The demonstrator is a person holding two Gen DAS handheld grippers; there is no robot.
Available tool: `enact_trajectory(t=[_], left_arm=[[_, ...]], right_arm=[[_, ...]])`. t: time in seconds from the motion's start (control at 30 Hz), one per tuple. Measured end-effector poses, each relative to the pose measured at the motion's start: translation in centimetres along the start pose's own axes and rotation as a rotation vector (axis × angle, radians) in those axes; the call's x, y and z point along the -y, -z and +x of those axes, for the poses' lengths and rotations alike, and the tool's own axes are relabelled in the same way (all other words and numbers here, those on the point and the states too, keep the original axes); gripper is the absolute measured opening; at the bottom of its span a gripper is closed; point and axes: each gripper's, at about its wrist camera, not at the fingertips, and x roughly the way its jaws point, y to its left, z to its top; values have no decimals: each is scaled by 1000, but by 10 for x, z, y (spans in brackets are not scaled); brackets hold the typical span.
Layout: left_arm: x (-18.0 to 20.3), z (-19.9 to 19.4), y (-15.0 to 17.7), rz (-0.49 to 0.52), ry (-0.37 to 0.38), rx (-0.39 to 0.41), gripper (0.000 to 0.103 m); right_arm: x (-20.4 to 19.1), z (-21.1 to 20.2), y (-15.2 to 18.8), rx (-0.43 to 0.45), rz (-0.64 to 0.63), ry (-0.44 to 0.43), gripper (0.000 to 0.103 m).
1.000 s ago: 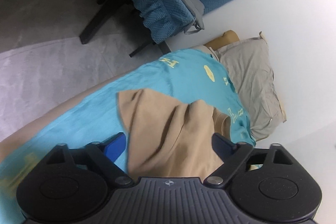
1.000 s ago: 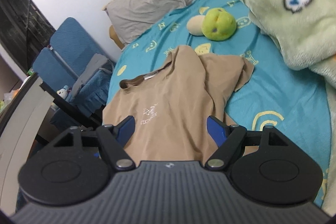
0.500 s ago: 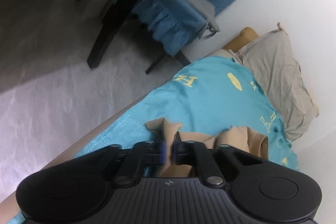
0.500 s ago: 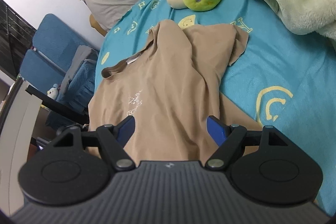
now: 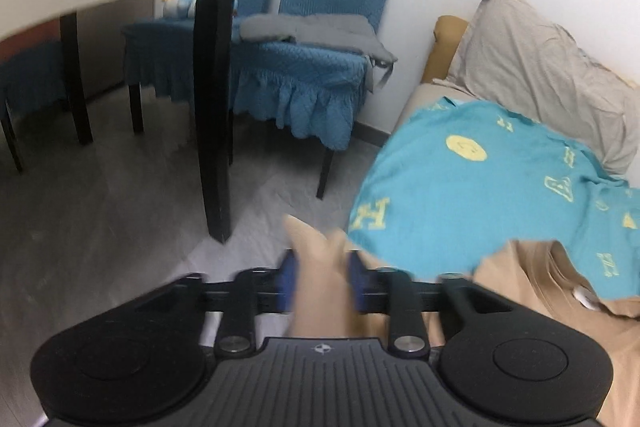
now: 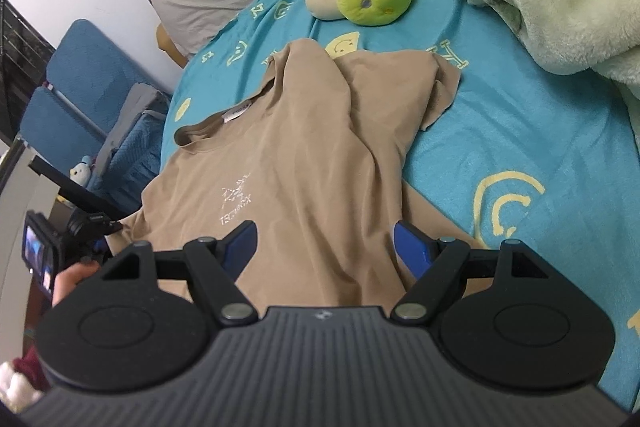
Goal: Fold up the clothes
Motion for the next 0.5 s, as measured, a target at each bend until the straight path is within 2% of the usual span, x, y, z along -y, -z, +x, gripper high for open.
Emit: enact_trajectory(t=[0.13,0.27,0.4,0.5], left_arm=[[-35,-46,29,-14,58,-142,64],[-64,-115,72,-36,121,-341,69],[-76,-182,117,-38,204,-489,81],[-74,-217,148,45,230,-586,82]], right_arm=[[-10,-2,1,16,-52,-6,78],[-20,-12,3,31,-105,-29,78],[-29,-26,7,40,-178,-47,78],[-37,-48,9,108,-225,-52,97]])
